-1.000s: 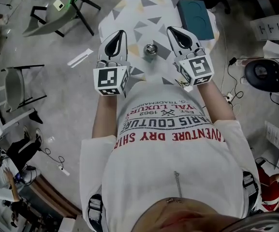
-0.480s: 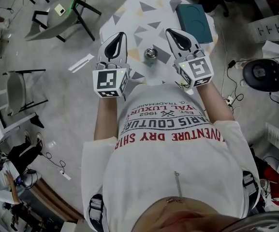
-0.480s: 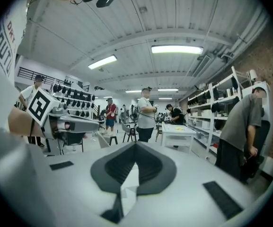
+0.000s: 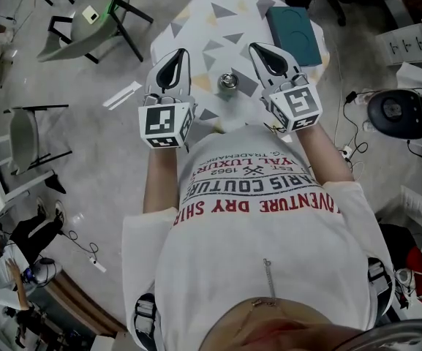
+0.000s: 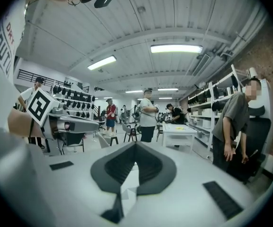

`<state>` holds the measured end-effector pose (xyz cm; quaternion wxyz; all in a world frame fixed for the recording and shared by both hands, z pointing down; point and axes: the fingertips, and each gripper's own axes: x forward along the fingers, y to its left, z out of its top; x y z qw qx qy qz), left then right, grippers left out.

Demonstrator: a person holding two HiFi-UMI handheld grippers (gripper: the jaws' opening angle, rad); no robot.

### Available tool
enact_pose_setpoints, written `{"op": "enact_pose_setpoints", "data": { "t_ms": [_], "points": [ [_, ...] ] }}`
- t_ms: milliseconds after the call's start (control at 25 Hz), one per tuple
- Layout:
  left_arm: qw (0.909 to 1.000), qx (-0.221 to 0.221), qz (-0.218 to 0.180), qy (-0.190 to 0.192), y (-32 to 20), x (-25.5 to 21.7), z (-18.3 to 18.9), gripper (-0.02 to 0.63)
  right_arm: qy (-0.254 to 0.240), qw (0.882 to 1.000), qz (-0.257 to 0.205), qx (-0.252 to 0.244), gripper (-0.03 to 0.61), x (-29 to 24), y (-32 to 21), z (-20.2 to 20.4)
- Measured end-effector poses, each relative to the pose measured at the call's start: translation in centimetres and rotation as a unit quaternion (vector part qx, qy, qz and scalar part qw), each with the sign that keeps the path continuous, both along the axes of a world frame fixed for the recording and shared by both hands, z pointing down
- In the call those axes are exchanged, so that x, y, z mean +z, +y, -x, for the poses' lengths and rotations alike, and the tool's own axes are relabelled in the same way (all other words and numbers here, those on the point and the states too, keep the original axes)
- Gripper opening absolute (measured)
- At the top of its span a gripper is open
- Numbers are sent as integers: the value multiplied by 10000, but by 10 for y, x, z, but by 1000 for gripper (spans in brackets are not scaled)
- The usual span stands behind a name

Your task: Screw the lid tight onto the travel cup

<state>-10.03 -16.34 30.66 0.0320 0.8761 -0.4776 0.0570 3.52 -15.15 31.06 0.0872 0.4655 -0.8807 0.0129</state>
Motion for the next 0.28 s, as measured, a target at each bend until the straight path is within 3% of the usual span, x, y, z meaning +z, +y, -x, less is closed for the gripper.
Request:
{"op": "enact_pose_setpoints", "data": {
  "t_ms": [280],
  "points": [
    [10000, -45, 30, -74, -1, 1, 6, 12, -16, 10000, 0, -28, 9, 0, 0, 5]
  ]
}}
